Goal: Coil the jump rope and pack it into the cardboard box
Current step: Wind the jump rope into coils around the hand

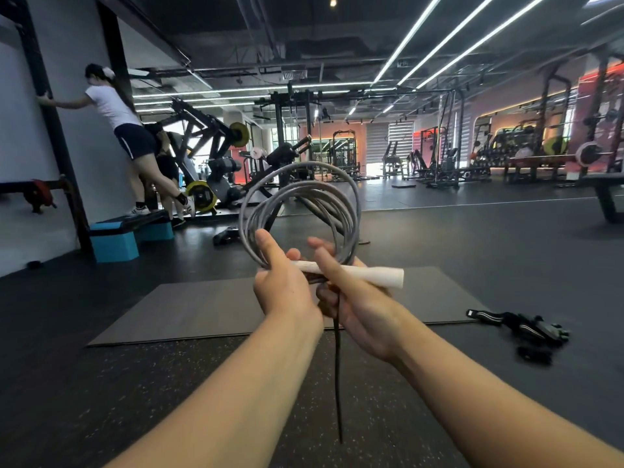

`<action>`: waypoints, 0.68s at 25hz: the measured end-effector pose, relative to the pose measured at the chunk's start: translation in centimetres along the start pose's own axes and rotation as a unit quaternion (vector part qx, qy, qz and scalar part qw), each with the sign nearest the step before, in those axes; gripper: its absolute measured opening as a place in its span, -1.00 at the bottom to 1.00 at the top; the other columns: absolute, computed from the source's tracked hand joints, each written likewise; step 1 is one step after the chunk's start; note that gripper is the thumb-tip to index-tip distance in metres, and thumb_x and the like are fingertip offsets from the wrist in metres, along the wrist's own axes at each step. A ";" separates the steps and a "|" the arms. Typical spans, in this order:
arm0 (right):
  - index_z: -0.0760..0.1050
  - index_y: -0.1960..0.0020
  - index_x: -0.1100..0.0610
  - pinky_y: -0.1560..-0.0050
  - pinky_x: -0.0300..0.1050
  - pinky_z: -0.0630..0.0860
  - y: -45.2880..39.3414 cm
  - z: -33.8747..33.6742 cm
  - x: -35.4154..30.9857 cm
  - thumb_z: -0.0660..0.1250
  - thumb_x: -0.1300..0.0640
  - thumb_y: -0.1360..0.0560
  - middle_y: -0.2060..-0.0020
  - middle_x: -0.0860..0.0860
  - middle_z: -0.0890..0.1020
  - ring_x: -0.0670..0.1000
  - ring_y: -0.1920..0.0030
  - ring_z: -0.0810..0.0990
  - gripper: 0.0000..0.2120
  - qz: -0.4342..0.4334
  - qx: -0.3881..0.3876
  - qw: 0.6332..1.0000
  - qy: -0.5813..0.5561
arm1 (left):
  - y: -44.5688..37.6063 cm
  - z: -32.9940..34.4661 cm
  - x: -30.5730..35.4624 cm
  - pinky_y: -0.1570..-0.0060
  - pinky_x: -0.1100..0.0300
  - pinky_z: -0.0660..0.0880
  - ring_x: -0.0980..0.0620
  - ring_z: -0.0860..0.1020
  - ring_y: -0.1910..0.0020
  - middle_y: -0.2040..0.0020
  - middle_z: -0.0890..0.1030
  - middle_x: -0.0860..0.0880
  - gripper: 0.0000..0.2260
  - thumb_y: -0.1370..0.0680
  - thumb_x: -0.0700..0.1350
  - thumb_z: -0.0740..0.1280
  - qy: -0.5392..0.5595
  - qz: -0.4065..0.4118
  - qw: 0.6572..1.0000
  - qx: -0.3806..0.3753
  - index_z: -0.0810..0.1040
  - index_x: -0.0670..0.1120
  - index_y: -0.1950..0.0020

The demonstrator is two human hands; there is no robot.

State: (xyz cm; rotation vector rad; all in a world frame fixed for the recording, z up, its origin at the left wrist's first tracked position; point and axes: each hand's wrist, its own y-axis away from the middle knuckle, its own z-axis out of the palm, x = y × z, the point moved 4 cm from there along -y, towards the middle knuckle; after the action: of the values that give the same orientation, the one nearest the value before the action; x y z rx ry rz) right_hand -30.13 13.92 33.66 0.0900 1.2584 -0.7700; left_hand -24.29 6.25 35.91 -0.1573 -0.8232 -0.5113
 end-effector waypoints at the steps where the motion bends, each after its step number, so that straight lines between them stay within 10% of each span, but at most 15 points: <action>1: 0.59 -0.19 0.11 0.37 -0.22 0.24 -0.5 0.1 -1.0 0.56 -0.09 -0.39 0.17 0.02 0.64 -0.13 0.43 0.31 -0.54 -0.008 0.038 0.999 0.022 | 0.4 -0.2 -0.5 0.07 0.05 0.55 0.02 0.57 0.29 0.27 0.56 0.02 -0.57 -0.58 0.28 0.27 -0.020 -0.002 1.000 -0.002 0.48 -0.09 0.17; 5: 0.53 0.13 0.06 0.51 -0.26 0.24 -1.5 -0.5 -3.9 0.47 -0.22 -0.43 0.34 0.00 0.64 -0.10 0.43 0.48 -0.65 -0.025 0.108 0.984 0.139 | 0.6 -1.6 -1.8 0.08 0.10 0.59 0.02 0.61 0.21 0.14 0.68 -0.08 -0.71 -0.56 0.12 0.41 -0.080 -0.061 0.995 -0.001 0.60 -0.11 0.14; 8: 0.55 0.22 0.07 0.49 -0.23 0.25 -1.7 -0.8 -5.2 0.43 -0.17 -0.50 0.37 0.02 0.66 -0.01 0.38 0.43 -0.68 -0.023 0.112 0.969 0.219 | 0.1 -3.1 -1.2 0.03 -0.01 0.59 -0.06 0.63 -0.03 -0.13 0.66 -0.11 -0.58 -0.46 -0.04 0.54 -0.106 -0.063 0.992 0.021 0.53 -0.09 -0.27; 11: 0.55 0.35 0.13 0.49 -0.25 0.32 -2.0 -0.7 -7.1 0.39 -0.09 -0.55 0.48 -0.01 0.64 -0.07 0.49 0.47 -0.62 -0.029 0.125 0.937 0.326 | 1.0 -3.9 4.3 -0.34 -0.07 0.40 -0.15 0.39 -0.41 -0.51 0.33 -0.18 -0.09 -0.38 -0.15 0.56 -0.230 0.216 0.946 0.076 0.10 0.05 -0.59; 12: 0.55 0.33 0.16 0.51 -0.28 0.36 -2.1 -0.4 -7.8 0.38 -0.04 -0.56 0.51 -0.01 0.62 -0.11 0.53 0.49 -0.62 -0.041 0.113 0.924 0.362 | 1.9 -2.8 6.6 -0.45 -0.15 0.29 -0.13 0.28 -0.51 -0.58 0.23 -0.15 -0.04 -0.38 -0.15 0.53 -0.299 0.383 0.874 0.030 0.03 0.04 -0.63; 14: 0.56 0.29 0.17 0.46 -0.25 0.47 -2.1 0.5 -8.8 0.38 0.04 -0.57 0.48 0.04 0.63 -0.09 0.51 0.57 -0.70 -0.072 0.064 0.893 0.440 | 4.2 0.9 8.8 -0.51 -0.30 0.12 -0.14 0.12 -0.61 -0.63 0.14 -0.12 -0.04 -0.37 -0.12 0.46 -0.485 0.647 0.578 -0.108 0.00 -0.04 -0.65; 16: 0.63 0.10 0.15 0.22 -0.07 0.59 -2.1 1.6 -9.3 0.37 0.10 -0.57 0.27 0.14 0.71 0.00 0.29 0.67 -0.86 -0.087 0.012 0.829 0.552 | 4.5 4.3 8.1 -0.53 -0.32 -0.12 -0.19 -0.10 -0.65 -0.68 -0.01 -0.13 0.00 -0.35 -0.12 0.40 -0.656 0.667 0.272 -0.227 -0.11 -0.01 -0.66; 17: 0.63 -0.11 0.17 -0.03 -0.01 0.58 -2.3 2.1 -9.4 0.34 0.10 -0.58 0.03 0.21 0.73 0.07 0.04 0.68 -0.81 -0.077 -0.012 0.769 0.634 | 4.1 5.4 7.8 -0.53 -0.30 -0.23 -0.17 -0.24 -0.64 -0.69 -0.11 -0.10 0.00 -0.36 -0.12 0.35 -0.713 0.628 0.174 -0.259 -0.18 0.03 -0.66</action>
State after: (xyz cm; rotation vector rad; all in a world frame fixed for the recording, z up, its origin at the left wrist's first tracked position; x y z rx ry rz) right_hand -30.57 15.69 43.41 0.5696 2.5948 -0.8313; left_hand -21.43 8.63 45.60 -2.0803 -1.8364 1.4464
